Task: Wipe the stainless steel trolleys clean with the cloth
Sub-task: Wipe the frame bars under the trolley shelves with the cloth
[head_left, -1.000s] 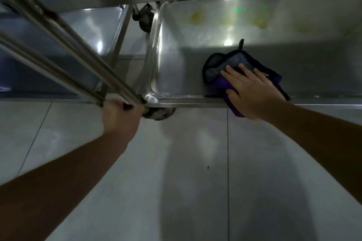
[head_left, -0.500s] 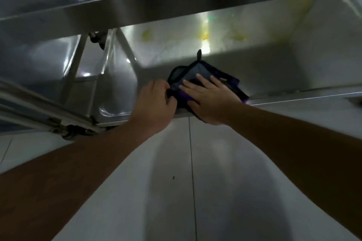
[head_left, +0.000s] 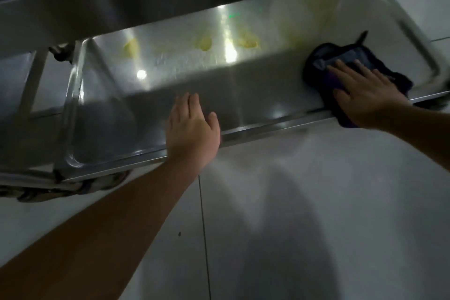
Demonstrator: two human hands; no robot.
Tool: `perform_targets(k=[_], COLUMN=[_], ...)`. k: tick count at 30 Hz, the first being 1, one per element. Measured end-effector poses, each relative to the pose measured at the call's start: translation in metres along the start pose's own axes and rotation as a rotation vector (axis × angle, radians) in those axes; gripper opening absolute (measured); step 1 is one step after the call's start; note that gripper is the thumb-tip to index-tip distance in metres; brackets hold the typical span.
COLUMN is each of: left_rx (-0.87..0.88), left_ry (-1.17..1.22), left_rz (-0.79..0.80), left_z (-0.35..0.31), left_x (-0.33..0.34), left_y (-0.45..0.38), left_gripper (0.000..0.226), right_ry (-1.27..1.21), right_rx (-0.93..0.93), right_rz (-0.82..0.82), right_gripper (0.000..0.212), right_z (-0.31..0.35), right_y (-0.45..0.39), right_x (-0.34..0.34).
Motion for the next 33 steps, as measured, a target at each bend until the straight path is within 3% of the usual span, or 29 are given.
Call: perform_targets(k=[4,8,10,13,16,20,28,33], left_rx=[-0.014,-0.015,-0.016,-0.026,-0.049,-0.048,-0.059,-0.065], left_ry=[-0.045,-0.086,-0.092,-0.106,-0.118,-0.085,-0.089,-0.095], left_rz=[0.000,0.011,0.018,-0.009,-0.018,0.018,0.017,-0.009], left_z=[0.004,0.011,0.010,0.008,0.009,0.011,0.010,0.005], left_x=[0.013,0.013,0.013,0.012,0.009,0.008,0.007,0.005], left_y=[0.002,0.000,0.000,0.003,0.004,0.002,0.002,0.003], left_gripper=[0.068,0.069,0.068,0.064,0.063,0.069,0.072,0.069], right_ry=[-0.092,-0.191,-0.154,-0.017,0.086,0.092,-0.159,-0.286], right_rx=[0.145,0.158,0.043,-0.291,-0.489,-0.437,0.137,0.268], right_rz=[-0.022,-0.011,-0.027,-0.020,0.023,-0.033,-0.072,-0.082], right_gripper=[0.071,0.071,0.068,0.064,0.061,0.059,0.076,0.072], right_z=[0.008,0.084,0.148,0.242,0.271,0.230,-0.028,-0.015], right_y=[-0.004,-0.031,-0.045,-0.057,-0.063,-0.071,-0.055,-0.047], right_x=[0.004,0.005,0.006,0.010,0.009,-0.002,-0.033,-0.019])
Point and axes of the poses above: each hand's wrist, its own y-axis away from the middle knuckle, its own x-axis out of the palm, z = x × y, the point moved 5 cm from there along -y, towards the middle knuckle, and after that the axes turned 14 degrees about z, right-handed, at the moved point
